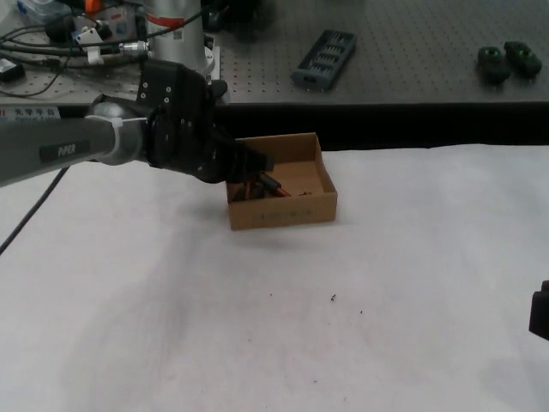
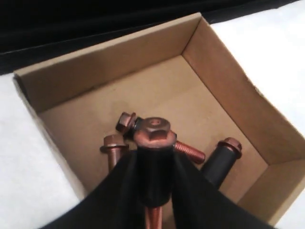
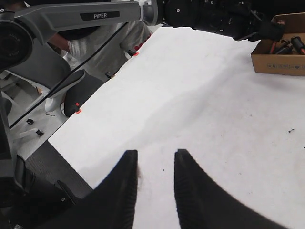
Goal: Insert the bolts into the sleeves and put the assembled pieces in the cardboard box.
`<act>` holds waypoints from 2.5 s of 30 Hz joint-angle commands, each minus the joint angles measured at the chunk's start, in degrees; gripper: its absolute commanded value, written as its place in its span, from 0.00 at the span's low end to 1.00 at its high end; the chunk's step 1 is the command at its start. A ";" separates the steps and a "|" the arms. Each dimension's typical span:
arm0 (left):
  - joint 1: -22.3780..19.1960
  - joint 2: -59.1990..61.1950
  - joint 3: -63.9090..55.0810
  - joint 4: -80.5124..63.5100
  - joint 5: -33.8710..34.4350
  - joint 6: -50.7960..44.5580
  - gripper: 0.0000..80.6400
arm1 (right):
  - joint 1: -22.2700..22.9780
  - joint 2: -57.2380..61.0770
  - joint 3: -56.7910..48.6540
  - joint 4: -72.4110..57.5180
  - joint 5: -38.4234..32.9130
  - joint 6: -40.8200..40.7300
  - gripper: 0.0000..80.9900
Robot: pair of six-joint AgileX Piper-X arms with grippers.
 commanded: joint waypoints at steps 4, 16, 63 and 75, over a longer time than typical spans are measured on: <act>0.00 -0.18 -0.99 0.05 1.11 0.75 0.19 | -0.29 -0.59 -0.51 -0.01 0.07 -0.05 0.26; 0.00 -1.29 -0.99 -0.19 7.95 -4.09 0.50 | -0.29 -0.59 -0.51 -0.21 0.07 -1.29 0.26; 5.89 -94.25 87.14 -17.79 -9.04 -6.70 0.42 | -5.97 19.27 26.52 -51.66 26.59 -11.10 0.07; 5.89 -94.25 93.76 -22.33 -8.25 -9.02 0.21 | -5.97 19.27 31.71 -55.75 35.11 -11.10 0.07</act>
